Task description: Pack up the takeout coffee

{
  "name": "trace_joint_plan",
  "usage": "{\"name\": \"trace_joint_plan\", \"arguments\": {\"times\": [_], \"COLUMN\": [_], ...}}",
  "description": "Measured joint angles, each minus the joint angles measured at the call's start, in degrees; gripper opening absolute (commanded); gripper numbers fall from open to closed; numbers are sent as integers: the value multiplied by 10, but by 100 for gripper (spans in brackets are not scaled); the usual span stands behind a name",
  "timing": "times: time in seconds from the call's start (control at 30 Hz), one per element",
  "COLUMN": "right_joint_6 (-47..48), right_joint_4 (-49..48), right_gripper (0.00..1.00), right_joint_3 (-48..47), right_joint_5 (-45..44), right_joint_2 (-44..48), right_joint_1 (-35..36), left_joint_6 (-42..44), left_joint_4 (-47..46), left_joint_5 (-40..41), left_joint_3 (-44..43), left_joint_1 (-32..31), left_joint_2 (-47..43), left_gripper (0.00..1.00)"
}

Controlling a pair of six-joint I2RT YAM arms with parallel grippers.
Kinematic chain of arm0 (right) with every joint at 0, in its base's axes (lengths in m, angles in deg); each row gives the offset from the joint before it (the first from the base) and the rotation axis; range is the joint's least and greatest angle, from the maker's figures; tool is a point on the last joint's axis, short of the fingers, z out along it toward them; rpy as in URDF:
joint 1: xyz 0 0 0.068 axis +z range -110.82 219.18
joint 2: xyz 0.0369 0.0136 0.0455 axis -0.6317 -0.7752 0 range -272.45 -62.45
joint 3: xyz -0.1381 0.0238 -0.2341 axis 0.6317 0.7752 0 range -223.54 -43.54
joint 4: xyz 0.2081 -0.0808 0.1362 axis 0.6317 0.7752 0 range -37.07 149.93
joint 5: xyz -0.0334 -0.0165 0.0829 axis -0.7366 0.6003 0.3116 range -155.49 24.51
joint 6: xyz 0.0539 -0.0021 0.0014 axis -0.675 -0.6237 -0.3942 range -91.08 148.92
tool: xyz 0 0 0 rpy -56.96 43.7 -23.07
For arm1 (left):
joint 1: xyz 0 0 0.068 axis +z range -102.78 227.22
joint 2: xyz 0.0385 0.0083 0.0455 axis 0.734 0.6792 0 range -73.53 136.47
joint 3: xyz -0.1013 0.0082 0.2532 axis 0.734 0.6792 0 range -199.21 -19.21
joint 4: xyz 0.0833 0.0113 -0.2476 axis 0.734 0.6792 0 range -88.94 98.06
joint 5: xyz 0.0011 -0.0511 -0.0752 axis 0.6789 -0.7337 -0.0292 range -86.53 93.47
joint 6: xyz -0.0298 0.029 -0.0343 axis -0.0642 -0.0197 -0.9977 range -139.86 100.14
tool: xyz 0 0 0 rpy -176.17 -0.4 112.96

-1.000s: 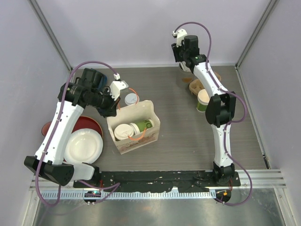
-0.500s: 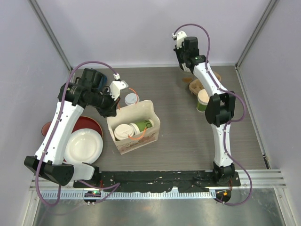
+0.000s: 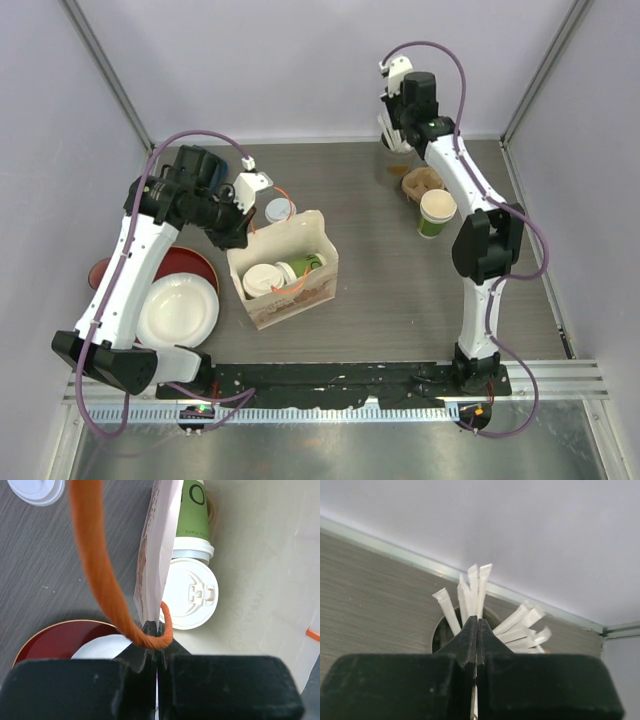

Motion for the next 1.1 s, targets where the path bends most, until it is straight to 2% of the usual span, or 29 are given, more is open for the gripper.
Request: {"name": "trace_joint_plan", "arguments": {"times": [0.33, 0.5, 0.7, 0.93, 0.97, 1.0, 1.1], "right_joint_6": [-4, -25, -73, -106, -108, -107, -98], "right_joint_4": [-34, -45, -67, -61, -57, -53, -40], "right_gripper": [1, 1, 1, 2, 8, 27, 47], "right_joint_3": [0, 32, 86, 90, 91, 91, 91], "right_joint_5": [-3, 37, 157, 370, 379, 379, 315], "right_joint_2": [104, 170, 284, 379, 384, 389, 385], "right_joint_1": [0, 0, 2, 44, 52, 59, 60], "left_joint_6": [0, 0, 0, 0, 0, 0, 0], "left_joint_4": [0, 0, 0, 0, 0, 0, 0], "left_joint_5": [0, 0, 0, 0, 0, 0, 0], "left_joint_3": [7, 9, 9, 9, 9, 9, 9], "left_joint_1": [0, 0, 0, 0, 0, 0, 0], "left_joint_2": [0, 0, 0, 0, 0, 0, 0], "left_gripper": [0, 0, 0, 0, 0, 0, 0]}}
